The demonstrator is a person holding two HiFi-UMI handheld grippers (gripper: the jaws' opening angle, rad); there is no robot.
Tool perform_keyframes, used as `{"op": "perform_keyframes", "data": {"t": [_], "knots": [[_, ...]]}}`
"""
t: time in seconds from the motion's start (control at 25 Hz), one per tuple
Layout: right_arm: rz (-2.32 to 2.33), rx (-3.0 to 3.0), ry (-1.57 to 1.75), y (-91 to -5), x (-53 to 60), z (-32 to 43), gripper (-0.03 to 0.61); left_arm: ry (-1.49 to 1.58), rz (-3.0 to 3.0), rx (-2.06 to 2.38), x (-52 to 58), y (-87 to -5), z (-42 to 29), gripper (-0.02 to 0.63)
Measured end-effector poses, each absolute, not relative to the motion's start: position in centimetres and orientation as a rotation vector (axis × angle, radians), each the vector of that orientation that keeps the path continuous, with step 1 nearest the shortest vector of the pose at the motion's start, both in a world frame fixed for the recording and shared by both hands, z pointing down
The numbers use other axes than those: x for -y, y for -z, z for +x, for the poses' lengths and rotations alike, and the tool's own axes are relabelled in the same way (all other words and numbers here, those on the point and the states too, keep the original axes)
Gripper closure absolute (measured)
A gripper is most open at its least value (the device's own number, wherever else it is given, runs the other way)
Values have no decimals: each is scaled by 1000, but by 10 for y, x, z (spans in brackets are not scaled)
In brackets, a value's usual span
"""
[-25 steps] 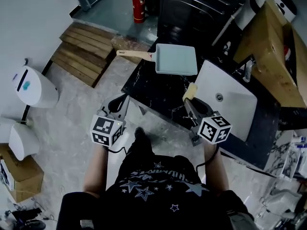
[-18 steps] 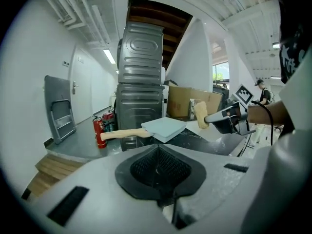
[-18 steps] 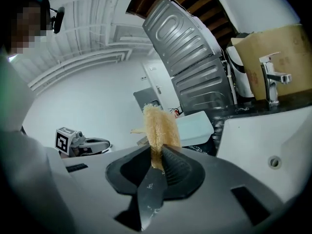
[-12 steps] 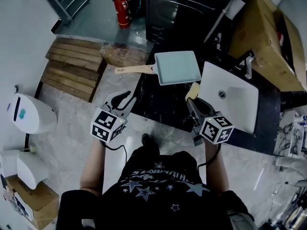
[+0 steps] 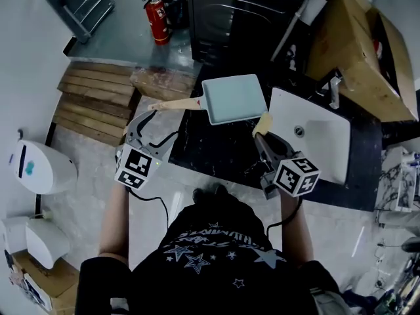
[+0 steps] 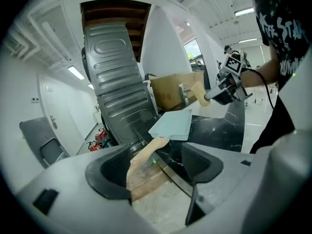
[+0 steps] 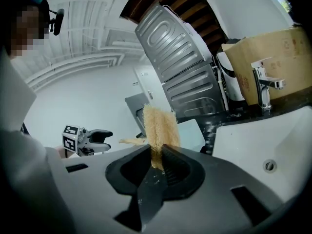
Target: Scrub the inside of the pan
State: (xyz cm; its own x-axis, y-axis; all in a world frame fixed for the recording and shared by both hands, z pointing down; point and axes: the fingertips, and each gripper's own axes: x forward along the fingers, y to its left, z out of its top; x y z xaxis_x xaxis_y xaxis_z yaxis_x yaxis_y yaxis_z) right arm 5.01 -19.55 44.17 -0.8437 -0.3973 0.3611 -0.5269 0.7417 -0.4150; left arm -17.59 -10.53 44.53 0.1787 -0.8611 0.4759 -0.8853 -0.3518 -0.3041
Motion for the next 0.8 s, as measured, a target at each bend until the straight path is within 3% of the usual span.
{"op": "perform_keyframes", "data": {"t": [0.28,0.8], "knots": [[664,2729,-786,-439,224,43,509,-1169,2306,1662,133,-474,-208,300],[804,2692,-767,-433,239,20,509,-1166,2396,1386,154,-499,-223,301]]}}
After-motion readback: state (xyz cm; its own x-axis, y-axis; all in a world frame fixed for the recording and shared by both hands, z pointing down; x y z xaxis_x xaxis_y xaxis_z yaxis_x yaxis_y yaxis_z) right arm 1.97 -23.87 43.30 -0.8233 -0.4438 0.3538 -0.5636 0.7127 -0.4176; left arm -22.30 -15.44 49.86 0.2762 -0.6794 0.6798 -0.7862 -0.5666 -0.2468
